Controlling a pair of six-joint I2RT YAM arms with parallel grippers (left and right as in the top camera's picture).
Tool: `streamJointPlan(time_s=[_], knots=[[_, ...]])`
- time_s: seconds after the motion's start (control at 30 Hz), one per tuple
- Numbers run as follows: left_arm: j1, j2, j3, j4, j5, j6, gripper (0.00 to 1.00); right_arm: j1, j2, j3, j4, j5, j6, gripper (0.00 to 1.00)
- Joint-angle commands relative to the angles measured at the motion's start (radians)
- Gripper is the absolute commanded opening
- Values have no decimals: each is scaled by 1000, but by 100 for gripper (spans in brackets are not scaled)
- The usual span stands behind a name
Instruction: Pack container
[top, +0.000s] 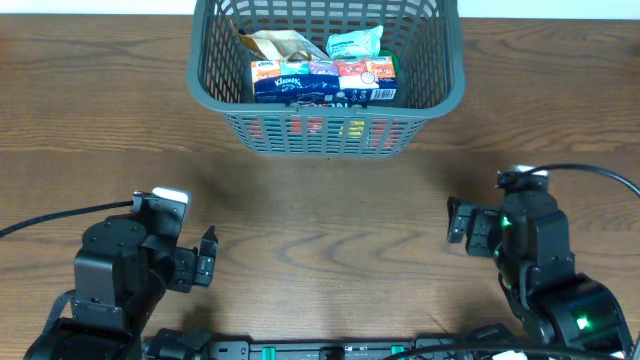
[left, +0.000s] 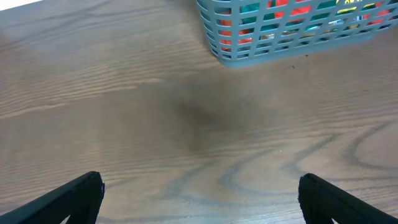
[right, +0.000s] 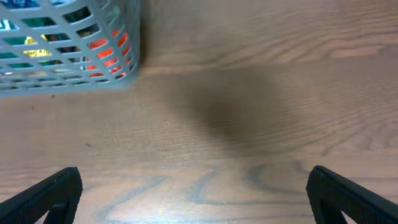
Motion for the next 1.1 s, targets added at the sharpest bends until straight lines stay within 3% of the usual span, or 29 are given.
streamJointPlan(time_s=[0.0, 0.27, 0.53, 0.63, 0.83, 0.97, 1.07], knots=[[0, -5, -1, -3, -8, -13, 99, -45, -109, -50, 24, -78, -74, 99], [0, -5, -1, -3, -8, -13, 98, -174, -551, -471, 393, -256, -153, 99], [0, -5, -1, -3, -8, -13, 99, -195, -620, -827, 970, -291, -248, 99], [0, -5, -1, -3, -8, -13, 98, -195, -646, -912, 1092, -291, -303, 99], [0, -5, -1, -3, -8, -13, 99, -193, -721, -927, 1038, -291, -404, 99], [0, -5, -1, -3, -8, -13, 98, -193, -721, -927, 921, -291, -378, 99], [0, -5, -1, -3, -8, -13, 98, -195, -721, -927, 929, -287, -381, 99]])
